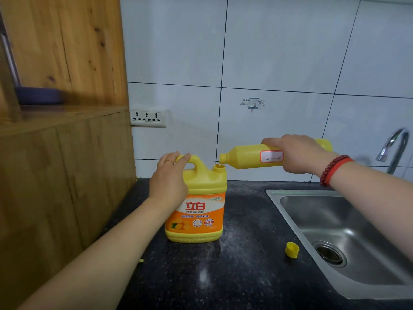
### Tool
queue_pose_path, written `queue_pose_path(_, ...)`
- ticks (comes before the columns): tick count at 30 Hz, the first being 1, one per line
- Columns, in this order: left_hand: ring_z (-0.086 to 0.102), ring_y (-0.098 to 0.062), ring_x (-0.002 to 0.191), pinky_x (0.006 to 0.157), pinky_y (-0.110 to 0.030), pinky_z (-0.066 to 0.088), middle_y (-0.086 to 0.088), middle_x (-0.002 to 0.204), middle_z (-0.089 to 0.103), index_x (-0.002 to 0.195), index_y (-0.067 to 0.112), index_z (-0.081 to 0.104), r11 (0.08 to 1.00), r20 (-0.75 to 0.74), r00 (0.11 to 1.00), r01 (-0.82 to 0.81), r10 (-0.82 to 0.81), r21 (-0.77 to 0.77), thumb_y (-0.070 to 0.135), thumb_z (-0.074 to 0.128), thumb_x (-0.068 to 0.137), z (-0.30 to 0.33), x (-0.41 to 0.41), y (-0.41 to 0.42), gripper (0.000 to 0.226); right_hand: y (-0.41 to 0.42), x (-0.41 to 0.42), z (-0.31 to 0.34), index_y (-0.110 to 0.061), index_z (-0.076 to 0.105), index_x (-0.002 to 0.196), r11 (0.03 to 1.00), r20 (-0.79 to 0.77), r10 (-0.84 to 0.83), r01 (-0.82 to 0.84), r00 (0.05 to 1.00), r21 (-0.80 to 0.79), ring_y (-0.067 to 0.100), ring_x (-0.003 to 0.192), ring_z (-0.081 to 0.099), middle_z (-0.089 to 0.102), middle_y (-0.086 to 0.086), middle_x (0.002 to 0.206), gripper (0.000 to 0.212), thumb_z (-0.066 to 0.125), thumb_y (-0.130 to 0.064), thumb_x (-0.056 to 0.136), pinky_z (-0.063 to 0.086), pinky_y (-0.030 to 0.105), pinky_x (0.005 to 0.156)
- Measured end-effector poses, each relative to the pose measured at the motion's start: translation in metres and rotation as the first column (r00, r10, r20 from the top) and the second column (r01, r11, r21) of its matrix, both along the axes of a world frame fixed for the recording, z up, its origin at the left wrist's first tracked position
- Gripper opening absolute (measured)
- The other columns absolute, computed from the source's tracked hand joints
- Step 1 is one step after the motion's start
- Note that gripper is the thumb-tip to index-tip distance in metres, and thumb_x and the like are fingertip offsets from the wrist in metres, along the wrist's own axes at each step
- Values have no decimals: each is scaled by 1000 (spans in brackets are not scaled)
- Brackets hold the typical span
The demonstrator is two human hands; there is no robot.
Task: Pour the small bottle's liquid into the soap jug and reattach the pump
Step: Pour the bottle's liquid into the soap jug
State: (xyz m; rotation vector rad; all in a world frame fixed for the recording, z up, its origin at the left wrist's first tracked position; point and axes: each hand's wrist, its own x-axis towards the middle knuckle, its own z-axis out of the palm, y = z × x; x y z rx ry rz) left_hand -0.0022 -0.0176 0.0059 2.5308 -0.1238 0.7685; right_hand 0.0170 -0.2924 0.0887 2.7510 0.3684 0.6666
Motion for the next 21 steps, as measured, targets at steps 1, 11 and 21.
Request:
queue_pose_path(1,18,-20,138,99,-40,37,-2,148,28,139,28,32,1000,-2,1000,-2,2,0,-8,52,73,0,0,0,78,0,0,1,-36,31,134,1000,0,1,-1,1000,-1,28,94,57,58,7,106,67,47,-5,77,34,30,67)
queue_pose_path(11,18,-20,138,99,-40,37,-1,149,27,139,29,31,1000,-10,1000,-7,7,1,-6,54,74,1,0,0,78,-1,-2,6,-36,32,134,1000,3,-1,1,1000,4,27,94,57,58,6,105,65,49,-6,78,32,30,67)
queue_pose_path(21,17,-20,138,101,-40,36,-1,149,27,139,28,30,1000,-12,1000,-2,2,-3,-6,55,74,1,-1,-1,78,1,-4,7,-35,31,134,1000,2,3,-3,1000,3,27,94,56,58,6,106,66,49,-6,78,32,30,67)
